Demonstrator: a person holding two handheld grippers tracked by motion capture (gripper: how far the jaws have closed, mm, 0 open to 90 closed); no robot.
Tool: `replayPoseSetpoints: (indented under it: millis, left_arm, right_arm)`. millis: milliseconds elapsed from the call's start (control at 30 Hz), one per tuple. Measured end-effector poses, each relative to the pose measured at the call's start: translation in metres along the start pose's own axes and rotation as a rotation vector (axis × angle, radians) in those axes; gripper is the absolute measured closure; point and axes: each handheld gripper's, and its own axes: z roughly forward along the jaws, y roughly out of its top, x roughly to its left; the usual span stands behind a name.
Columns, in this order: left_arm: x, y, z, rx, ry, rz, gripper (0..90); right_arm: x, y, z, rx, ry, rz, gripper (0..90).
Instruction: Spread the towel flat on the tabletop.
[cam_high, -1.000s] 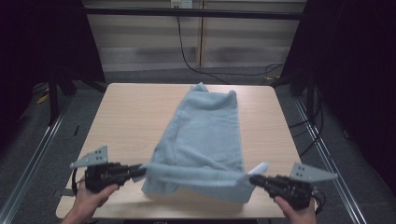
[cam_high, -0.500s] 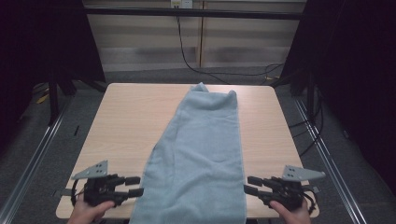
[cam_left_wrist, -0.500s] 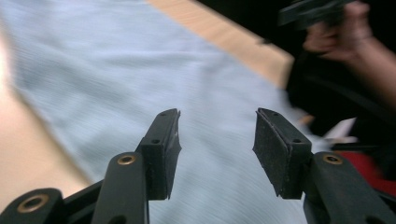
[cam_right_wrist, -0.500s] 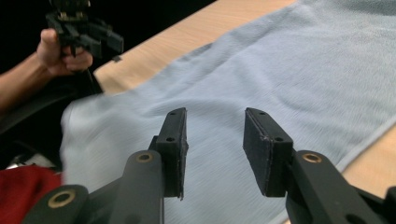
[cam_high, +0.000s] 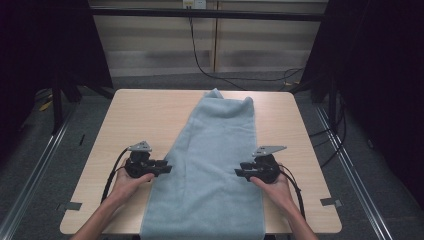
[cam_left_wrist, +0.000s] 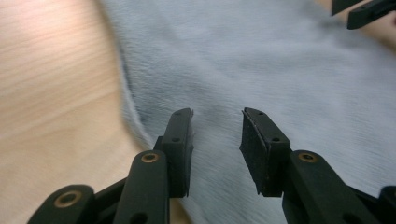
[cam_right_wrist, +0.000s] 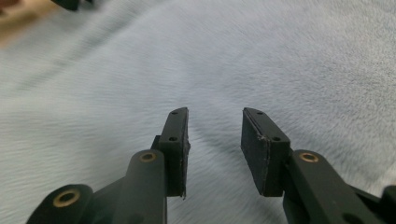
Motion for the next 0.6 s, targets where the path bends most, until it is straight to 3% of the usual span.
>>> replayPoseSetpoints:
  millis: [133,167,233,300,433,600]
  left_arm:
    - [-0.002,-0.005,0.005,0.022,0.004,0.03,64.2]
    - [-0.005,-0.008,0.003,0.024,0.007,0.046,64.2]
    - [-0.008,-0.015,-0.001,0.016,-0.007,0.056,64.3]
    - [-0.014,-0.02,-0.006,0.024,-0.02,0.051,64.9]
    - [-0.031,-0.033,-0.016,0.048,-0.05,0.079,65.1]
    - [-0.056,-0.052,-0.029,0.079,-0.123,0.075,65.0]
  right_arm:
    - [-0.005,-0.002,0.016,0.055,-0.049,0.008,60.7]
    - [-0.005,-0.005,0.016,0.046,-0.05,-0.005,60.5]
    - [-0.002,-0.009,0.012,0.051,-0.044,0.012,60.2]
    - [0.003,-0.015,0.007,0.052,-0.039,-0.004,60.2]
    - [0.018,-0.029,-0.006,0.06,-0.02,-0.004,60.4]
    - [0.042,-0.049,-0.025,0.073,-0.005,-0.026,60.5]
